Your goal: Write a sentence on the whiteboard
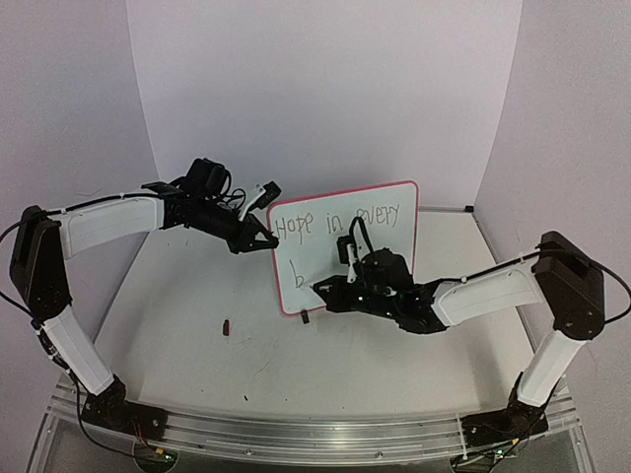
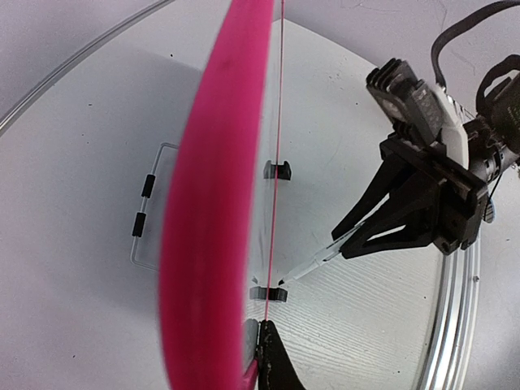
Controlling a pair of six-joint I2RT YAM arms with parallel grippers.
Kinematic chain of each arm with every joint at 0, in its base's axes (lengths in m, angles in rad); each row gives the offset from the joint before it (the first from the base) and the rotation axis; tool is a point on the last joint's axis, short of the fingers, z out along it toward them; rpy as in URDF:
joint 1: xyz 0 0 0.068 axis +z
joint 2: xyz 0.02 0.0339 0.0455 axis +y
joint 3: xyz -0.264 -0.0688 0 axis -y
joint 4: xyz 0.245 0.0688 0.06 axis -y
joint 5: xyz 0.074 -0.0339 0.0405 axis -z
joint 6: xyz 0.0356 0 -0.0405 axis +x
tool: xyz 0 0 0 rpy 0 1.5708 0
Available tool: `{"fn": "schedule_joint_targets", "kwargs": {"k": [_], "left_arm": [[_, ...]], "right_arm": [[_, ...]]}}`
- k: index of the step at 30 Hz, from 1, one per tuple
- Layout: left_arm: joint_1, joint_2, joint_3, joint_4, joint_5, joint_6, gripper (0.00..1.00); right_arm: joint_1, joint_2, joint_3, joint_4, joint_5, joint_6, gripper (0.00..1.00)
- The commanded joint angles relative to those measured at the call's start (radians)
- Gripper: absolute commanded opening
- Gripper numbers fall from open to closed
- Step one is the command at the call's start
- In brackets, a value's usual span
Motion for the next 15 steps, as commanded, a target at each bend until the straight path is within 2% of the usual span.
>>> {"fn": "schedule_joint_targets", "kwargs": {"k": [1, 6, 15], "left_arm": [[-0.002, -0.007, -0.006, -0.071, -0.082, 0.052, 0.0], [-0.002, -0.008, -0.006, -0.07, -0.08, 0.053, 0.0], [-0.002, -0.009, -0.008, -0.072, -0.085, 0.052, 0.0]], "right_arm": [[0.0, -0.122, -0.032, 0.03, 0.038, -0.019, 0.0], [0.0, -0.129, -0.025, 0.016, 0.087, -0.038, 0.0], [0.001, -0.066, 0.031, 0.016, 0.061, -0.048, 0.0]]}}
